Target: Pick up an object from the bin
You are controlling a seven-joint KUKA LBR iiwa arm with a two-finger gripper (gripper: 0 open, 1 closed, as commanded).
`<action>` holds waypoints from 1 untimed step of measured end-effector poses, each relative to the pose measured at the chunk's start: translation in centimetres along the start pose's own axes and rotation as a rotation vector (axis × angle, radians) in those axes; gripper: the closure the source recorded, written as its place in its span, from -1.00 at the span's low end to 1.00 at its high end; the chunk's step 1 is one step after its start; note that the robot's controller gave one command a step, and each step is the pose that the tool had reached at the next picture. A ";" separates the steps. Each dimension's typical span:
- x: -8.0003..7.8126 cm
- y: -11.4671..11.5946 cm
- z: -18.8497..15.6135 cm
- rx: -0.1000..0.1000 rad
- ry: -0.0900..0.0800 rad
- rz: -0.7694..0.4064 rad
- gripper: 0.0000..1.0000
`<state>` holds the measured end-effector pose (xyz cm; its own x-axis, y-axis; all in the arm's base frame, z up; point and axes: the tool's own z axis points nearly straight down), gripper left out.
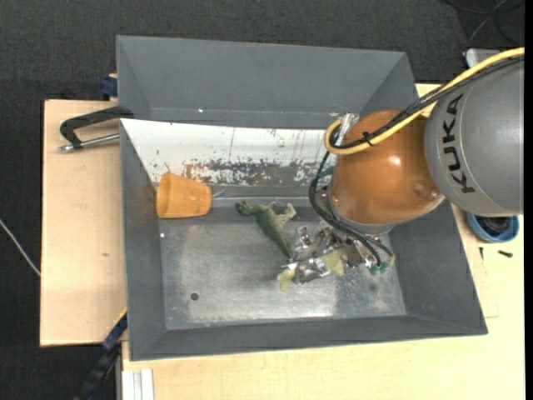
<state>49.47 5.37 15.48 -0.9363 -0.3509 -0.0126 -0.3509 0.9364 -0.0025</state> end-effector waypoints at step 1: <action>-1.3 1.3 -11.4 0.000 -0.003 -0.010 1.00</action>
Offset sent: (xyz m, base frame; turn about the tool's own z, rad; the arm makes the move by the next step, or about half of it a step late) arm 0.0039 0.0146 0.1084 -0.0105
